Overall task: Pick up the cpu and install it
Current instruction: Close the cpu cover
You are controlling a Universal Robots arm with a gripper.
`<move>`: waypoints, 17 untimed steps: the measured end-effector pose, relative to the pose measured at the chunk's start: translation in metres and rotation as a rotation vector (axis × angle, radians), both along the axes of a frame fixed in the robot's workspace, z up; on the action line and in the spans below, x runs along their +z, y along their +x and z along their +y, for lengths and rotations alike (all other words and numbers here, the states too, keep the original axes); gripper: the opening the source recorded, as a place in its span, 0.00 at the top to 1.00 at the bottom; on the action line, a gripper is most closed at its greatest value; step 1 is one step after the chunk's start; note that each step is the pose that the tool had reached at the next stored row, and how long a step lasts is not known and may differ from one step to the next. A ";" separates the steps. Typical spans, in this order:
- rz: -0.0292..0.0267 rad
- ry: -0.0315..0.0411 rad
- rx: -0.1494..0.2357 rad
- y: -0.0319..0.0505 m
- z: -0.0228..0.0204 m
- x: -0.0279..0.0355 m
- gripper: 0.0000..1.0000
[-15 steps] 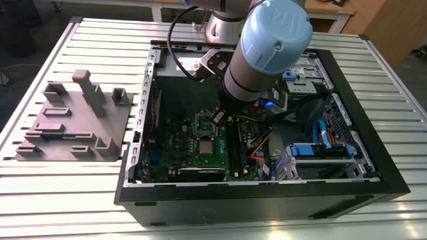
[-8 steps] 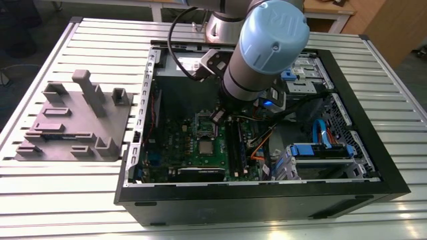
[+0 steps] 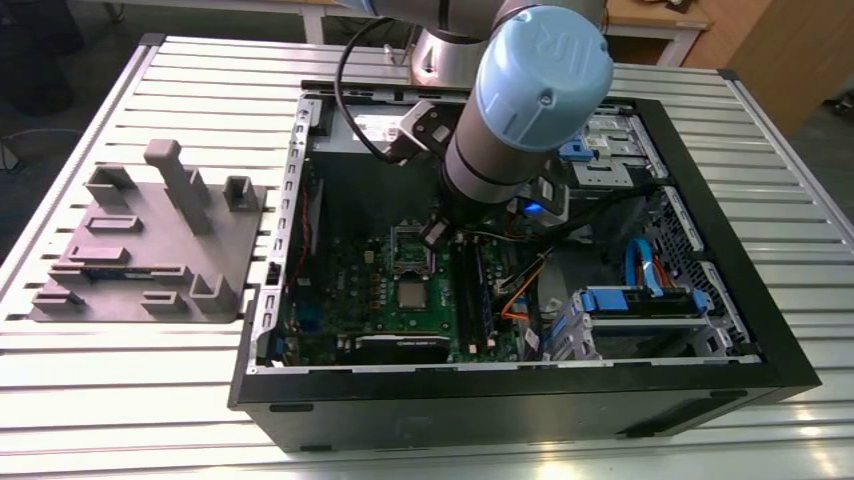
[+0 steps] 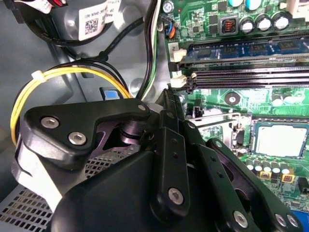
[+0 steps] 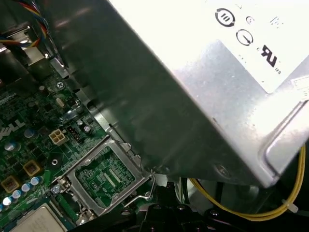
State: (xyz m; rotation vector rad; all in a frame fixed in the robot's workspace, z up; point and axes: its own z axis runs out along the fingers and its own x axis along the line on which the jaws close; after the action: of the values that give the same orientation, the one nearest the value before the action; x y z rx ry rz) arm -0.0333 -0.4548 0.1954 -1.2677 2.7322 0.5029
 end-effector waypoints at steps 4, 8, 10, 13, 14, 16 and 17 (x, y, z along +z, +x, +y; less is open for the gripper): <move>-0.0001 -0.0284 0.000 -0.0007 0.0002 -0.0001 0.90; 0.0023 -0.0518 0.000 -0.0008 0.0006 0.0021 0.90; 0.0035 -0.0608 0.000 -0.0007 0.0011 0.0051 0.90; 0.0045 -0.0717 0.000 -0.0008 0.0021 0.0102 0.90; 0.0046 -0.0747 0.000 -0.0008 0.0024 0.0120 0.90; 0.0046 -0.0789 0.000 -0.0008 0.0029 0.0161 0.90; 0.0046 -0.0810 0.000 -0.0008 0.0031 0.0181 0.90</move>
State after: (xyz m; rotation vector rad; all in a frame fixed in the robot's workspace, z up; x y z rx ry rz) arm -0.0341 -0.4518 0.2135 -1.2860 2.7827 0.3995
